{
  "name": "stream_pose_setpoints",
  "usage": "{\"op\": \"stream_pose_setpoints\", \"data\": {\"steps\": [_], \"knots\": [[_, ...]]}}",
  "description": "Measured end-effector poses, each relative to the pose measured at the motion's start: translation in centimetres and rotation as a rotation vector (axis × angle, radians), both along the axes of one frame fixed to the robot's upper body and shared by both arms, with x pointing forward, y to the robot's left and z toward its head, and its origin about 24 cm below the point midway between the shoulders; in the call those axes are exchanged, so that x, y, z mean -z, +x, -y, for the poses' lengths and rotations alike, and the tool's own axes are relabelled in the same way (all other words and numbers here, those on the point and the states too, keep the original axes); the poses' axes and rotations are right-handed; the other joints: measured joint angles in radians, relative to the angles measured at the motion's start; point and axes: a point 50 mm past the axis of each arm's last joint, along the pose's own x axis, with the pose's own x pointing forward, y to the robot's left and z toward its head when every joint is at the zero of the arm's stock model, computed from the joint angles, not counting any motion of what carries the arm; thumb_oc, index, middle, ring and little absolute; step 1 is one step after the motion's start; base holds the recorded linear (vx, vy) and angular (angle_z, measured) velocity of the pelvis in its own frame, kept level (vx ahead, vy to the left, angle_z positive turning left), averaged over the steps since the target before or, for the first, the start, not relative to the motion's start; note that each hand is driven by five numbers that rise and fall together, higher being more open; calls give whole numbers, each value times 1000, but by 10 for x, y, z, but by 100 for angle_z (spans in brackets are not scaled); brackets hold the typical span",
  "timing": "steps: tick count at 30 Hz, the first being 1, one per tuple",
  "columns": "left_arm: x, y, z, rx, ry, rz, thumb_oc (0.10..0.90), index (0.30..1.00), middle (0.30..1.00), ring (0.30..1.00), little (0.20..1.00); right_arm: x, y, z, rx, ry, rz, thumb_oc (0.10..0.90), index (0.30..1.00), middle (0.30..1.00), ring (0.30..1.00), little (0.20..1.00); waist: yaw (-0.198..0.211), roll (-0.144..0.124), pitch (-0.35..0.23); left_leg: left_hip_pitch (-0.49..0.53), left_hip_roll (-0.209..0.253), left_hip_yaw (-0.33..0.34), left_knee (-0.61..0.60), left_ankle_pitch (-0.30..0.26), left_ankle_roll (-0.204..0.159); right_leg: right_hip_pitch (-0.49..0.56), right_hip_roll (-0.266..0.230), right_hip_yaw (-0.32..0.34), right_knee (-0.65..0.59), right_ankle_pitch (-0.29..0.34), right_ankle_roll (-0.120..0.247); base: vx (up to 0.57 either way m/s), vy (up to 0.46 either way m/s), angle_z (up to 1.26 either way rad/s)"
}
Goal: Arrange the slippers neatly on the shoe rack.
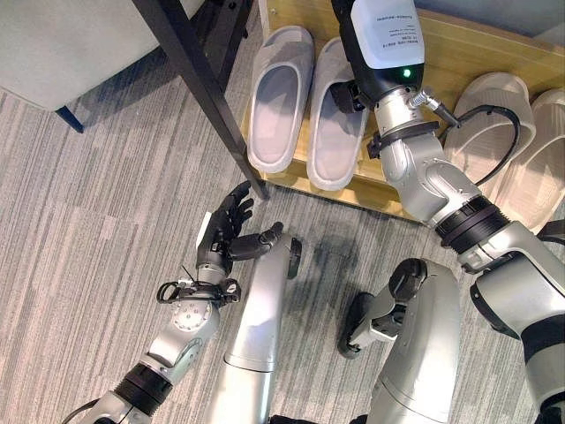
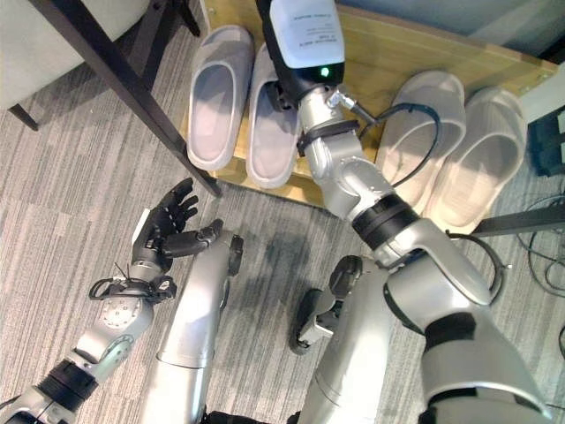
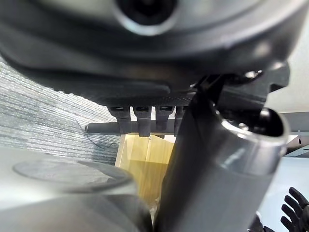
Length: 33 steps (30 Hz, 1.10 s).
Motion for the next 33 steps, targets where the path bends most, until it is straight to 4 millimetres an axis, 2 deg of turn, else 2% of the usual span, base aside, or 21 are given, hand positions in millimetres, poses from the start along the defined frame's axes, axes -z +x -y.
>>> {"op": "stream_pose_setpoints", "data": {"steps": [5, 16, 23, 26, 33], "knots": [[2, -2, -4, -18, -5, -7, 800, 900, 900, 900, 900, 6, -7, -2, -41, 27, -2, 800, 900, 900, 900, 900, -12, 0, 0, 3, 2, 8, 0, 0, 0, -4, 1, 6, 6, 0, 0, -20, -24, 0], [3, -3, -8, -34, -9, -11, 800, 900, 900, 900, 900, 25, -5, 3, -36, 28, -64, 800, 900, 900, 900, 900, -30, -1, 0, 7, 0, 8, 1, 4, -9, -8, 2, 11, 16, 0, -4, -18, -13, 0], [4, -4, -10, -45, -9, -14, 800, 900, 900, 900, 900, 33, -15, -3, -119, 64, -87, 800, 900, 900, 900, 900, -43, -3, 1, 9, -1, 7, 5, 4, -9, -4, 2, 7, 16, 0, -5, 0, 0, 0], [4, -4, -12, -54, -9, -16, 800, 900, 900, 900, 900, 36, -25, -6, -176, 97, -96, 800, 900, 900, 900, 900, -52, -5, 1, 10, -1, 6, 7, 4, -9, -2, 8, 7, 16, 0, -5, 0, 0, 0], [6, -7, -15, -65, -5, -21, 800, 900, 900, 900, 900, 39, -37, -5, -239, 70, -93, 800, 900, 900, 900, 900, -69, -6, 2, 17, 1, -3, 13, 4, -9, 9, 11, 0, 16, 1, -6, 0, 0, 0]]}}
